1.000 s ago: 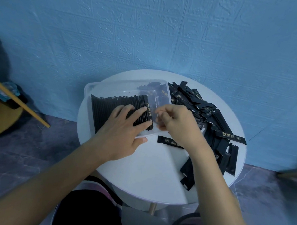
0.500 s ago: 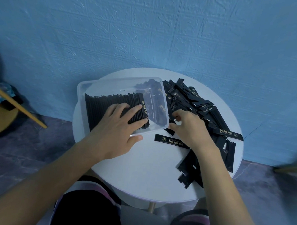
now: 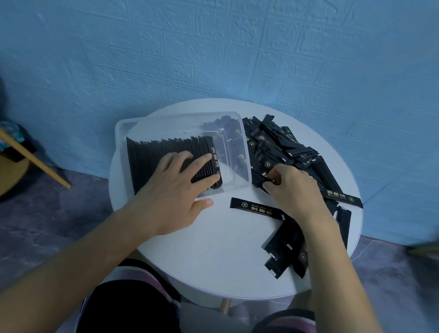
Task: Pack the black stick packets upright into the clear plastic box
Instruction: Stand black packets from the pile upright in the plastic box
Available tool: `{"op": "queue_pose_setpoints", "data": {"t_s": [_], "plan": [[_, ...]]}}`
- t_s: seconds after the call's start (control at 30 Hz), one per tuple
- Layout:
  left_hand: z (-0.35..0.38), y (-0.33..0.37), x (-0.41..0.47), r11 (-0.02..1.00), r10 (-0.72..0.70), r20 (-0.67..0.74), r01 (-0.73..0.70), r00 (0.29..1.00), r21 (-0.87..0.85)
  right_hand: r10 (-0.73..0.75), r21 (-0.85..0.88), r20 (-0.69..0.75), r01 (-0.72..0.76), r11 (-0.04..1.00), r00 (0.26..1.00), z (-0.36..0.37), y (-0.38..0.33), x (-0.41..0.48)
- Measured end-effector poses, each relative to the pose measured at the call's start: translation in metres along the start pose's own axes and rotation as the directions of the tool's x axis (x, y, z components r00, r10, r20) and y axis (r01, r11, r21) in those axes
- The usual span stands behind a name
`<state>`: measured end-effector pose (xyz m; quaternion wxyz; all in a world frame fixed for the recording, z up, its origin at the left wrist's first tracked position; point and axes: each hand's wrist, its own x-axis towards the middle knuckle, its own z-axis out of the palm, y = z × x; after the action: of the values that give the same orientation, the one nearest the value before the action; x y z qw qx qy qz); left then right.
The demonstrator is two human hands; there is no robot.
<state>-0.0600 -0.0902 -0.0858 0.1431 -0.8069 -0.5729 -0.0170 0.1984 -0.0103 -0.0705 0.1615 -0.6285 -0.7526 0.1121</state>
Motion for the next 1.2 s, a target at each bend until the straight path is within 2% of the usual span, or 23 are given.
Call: {"op": "queue_pose_setpoints", "data": {"t_s": [0.23,0.47,0.67,0.8,0.87,0.93,1.03,1.1,1.2], "plan": [[0.000,0.000,0.000,1.000,-0.003,0.001,0.003,1.000,0.001,-0.051,0.023,0.036,0.050,0.998,0.998,0.010,-0.006,0.001],[0.002,0.001,0.001,1.000,-0.001,-0.002,0.001,1.000,0.004,-0.010,0.018,0.002,0.010,1.000,1.000,0.003,-0.003,0.001],[0.002,0.002,0.000,1.000,-0.006,-0.009,0.006,1.000,0.000,0.074,0.186,-0.129,-0.049,0.981,0.989,-0.033,-0.015,-0.014],[0.002,0.002,0.000,1.000,-0.003,-0.016,0.003,1.000,-0.003,0.067,0.361,-0.204,0.011,0.932,0.977,-0.049,-0.037,-0.030],[0.002,0.003,0.000,1.000,-0.009,-0.019,0.010,1.000,0.007,0.019,0.395,-0.238,0.079,0.915,0.971,-0.048,-0.054,-0.036],[0.003,0.003,0.000,1.000,-0.012,-0.029,0.013,1.000,0.009,-0.055,0.340,-0.250,0.141,0.930,0.967,-0.036,-0.070,-0.036],[0.004,0.005,-0.001,1.000,-0.010,-0.041,0.011,0.999,0.017,-0.170,0.111,-0.258,0.204,0.973,0.951,-0.008,-0.087,-0.030],[0.005,0.006,-0.001,1.000,-0.008,-0.044,0.009,0.999,0.023,-0.195,-0.001,-0.261,0.202,0.979,0.945,0.006,-0.093,-0.023],[0.004,0.007,-0.001,0.999,-0.012,-0.037,0.014,0.999,0.034,-0.187,-0.060,-0.230,0.178,0.982,0.955,0.014,-0.097,-0.016]]}}
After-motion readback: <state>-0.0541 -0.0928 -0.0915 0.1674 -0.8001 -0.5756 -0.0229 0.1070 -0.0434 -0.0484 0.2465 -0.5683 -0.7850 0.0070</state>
